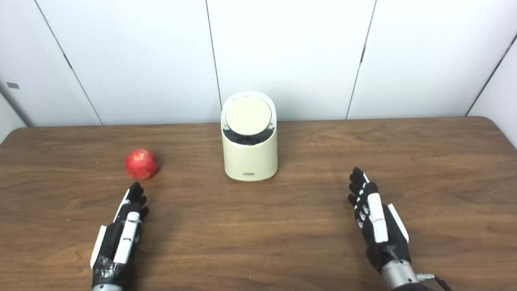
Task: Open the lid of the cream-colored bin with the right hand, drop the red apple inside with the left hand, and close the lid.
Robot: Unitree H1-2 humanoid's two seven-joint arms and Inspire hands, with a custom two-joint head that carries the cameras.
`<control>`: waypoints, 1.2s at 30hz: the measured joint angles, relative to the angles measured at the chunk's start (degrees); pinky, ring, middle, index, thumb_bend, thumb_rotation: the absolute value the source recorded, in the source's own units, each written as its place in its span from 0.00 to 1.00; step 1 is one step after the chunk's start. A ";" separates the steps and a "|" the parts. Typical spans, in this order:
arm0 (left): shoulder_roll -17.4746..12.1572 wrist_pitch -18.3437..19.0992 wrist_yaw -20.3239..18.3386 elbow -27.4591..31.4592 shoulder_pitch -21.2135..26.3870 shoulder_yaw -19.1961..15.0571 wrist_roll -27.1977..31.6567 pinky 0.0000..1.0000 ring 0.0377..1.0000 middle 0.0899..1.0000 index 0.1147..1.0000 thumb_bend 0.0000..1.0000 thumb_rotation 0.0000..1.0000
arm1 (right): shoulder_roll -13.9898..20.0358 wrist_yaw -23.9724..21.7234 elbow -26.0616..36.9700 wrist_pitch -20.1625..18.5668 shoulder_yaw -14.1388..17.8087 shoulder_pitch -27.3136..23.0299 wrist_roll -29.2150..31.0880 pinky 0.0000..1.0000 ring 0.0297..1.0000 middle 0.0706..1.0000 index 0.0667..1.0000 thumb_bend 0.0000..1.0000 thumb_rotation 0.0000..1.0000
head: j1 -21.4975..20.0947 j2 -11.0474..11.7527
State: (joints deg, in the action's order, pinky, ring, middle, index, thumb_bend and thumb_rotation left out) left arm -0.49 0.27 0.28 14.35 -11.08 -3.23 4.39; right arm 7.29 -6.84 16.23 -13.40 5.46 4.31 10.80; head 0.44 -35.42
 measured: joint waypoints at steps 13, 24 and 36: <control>-0.12 -0.35 0.00 -0.01 -0.15 0.68 -1.59 1.00 1.00 1.00 1.00 0.37 0.75 | 1.05 -0.12 -0.21 0.95 0.15 0.02 -1.30 1.00 1.00 1.00 1.00 0.56 0.92 | 0.35 4.22; -0.07 -2.07 0.00 -1.04 -0.33 0.99 -2.35 1.00 1.00 1.00 1.00 0.30 0.79 | 3.58 0.15 -4.52 3.58 0.63 -6.56 -5.42 1.00 0.99 0.99 0.97 0.58 0.64 | 0.26 9.22; 0.07 -4.58 0.01 -2.52 -0.28 1.24 -2.45 1.00 1.00 1.00 0.99 0.26 0.77 | 3.55 0.40 -8.26 2.64 -0.30 -19.16 -7.83 0.99 0.99 0.98 0.93 0.75 0.55 | 0.53 11.60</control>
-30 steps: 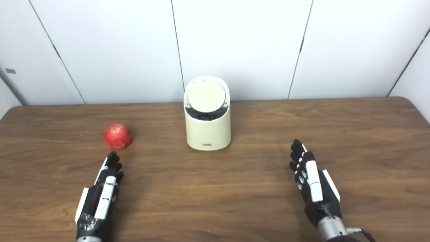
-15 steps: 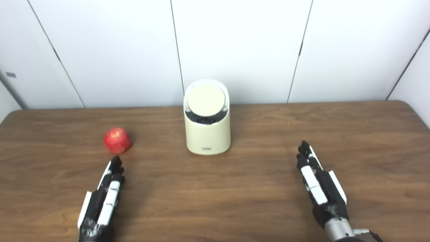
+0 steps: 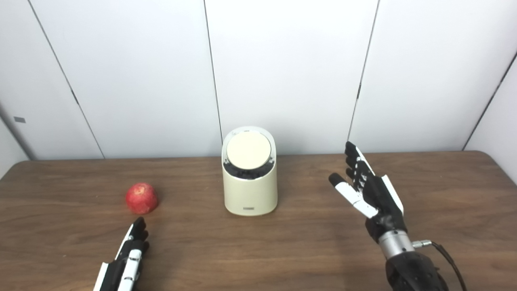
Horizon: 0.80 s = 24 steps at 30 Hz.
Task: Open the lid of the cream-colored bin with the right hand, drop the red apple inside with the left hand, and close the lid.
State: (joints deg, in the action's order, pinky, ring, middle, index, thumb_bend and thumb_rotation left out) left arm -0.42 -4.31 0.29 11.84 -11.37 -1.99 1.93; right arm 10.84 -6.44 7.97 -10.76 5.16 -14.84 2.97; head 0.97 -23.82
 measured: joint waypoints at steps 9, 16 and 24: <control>0.19 -0.05 0.27 0.03 -0.04 0.31 -0.28 1.00 1.00 1.00 0.99 0.25 0.77 | -0.36 3.10 -1.84 -2.66 -4.43 -10.88 -9.26 0.94 0.96 0.94 0.93 0.86 0.47 | 0.09 -0.26; 0.40 -0.06 1.32 0.07 -0.06 1.01 -1.77 1.00 1.00 1.00 1.00 0.24 0.78 | -0.10 3.47 -5.93 -4.49 -9.12 -18.31 -16.59 0.86 0.94 0.93 0.92 0.93 0.39 | 0.53 -0.61; 0.70 -0.20 1.83 0.09 -0.06 1.50 -2.21 1.00 1.00 1.00 0.99 0.25 0.76 | 0.66 2.51 -12.01 -4.68 -14.43 -24.34 -23.82 0.79 0.90 0.93 0.93 0.91 0.32 | 1.14 -1.05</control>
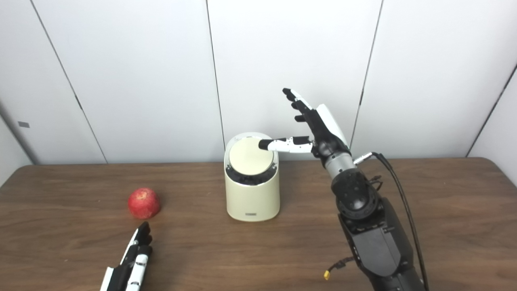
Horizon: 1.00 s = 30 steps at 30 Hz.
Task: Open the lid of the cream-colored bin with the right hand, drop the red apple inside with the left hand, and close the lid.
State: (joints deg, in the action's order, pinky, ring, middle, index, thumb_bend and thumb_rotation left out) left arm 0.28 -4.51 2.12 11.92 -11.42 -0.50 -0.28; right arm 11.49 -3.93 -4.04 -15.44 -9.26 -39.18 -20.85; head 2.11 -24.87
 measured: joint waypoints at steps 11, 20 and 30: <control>0.67 0.00 0.65 0.15 -0.13 0.48 -0.04 1.00 1.00 1.00 1.00 0.26 0.72 | -0.59 1.14 -9.36 1.60 -2.11 -5.07 -4.22 0.75 0.87 0.90 0.95 0.94 0.25 | 0.18 -0.35; 0.89 0.06 0.70 0.23 -0.20 0.85 -0.12 1.00 1.00 1.00 1.00 0.25 0.73 | -0.68 1.06 -10.87 2.28 -3.62 -5.74 -5.58 0.80 0.90 0.92 0.94 0.96 0.27 | 0.35 -0.35; 0.99 0.04 1.42 0.23 -0.19 1.13 -0.45 1.00 1.00 0.99 0.98 0.26 0.72 | -0.60 0.25 -11.36 2.56 -4.35 -5.40 -6.34 0.80 0.89 0.91 0.93 0.96 0.26 | 0.53 -0.44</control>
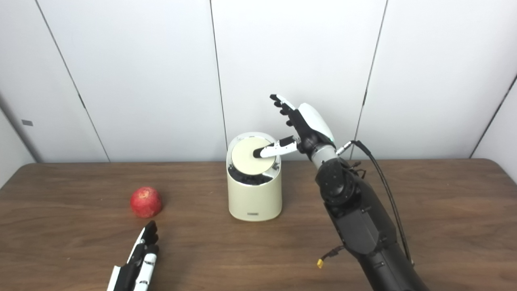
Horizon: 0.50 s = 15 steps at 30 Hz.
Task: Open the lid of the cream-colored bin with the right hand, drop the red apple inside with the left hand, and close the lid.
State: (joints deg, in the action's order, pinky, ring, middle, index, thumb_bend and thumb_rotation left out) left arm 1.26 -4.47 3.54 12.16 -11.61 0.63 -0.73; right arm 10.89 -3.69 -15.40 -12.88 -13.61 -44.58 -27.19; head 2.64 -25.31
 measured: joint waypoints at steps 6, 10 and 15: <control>0.04 0.00 0.23 0.00 0.00 0.16 0.00 1.00 1.00 0.99 0.99 0.26 0.69 | 0.00 -0.98 0.93 0.00 -0.54 1.31 -0.23 0.83 0.91 0.92 0.94 0.96 0.27 | 0.09 0.00; 0.04 0.00 0.24 0.00 0.00 0.19 0.03 1.00 1.00 1.00 0.99 0.27 0.70 | -0.01 -1.01 0.52 0.11 -0.81 1.71 -0.39 0.84 0.91 0.92 0.93 0.96 0.27 | 0.09 -0.17; 0.04 0.01 0.24 0.00 -0.01 0.21 0.04 1.00 1.00 0.99 0.99 0.28 0.70 | 0.00 -0.78 -0.81 1.45 -1.13 1.73 -0.78 0.82 0.90 0.91 0.93 0.95 0.27 | 0.18 -0.26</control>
State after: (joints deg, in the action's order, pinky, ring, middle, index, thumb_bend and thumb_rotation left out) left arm 1.31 -4.46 3.78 12.16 -11.63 0.84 -0.70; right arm 10.89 -4.47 -16.21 -11.42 -14.74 -42.85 -27.97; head 2.81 -25.58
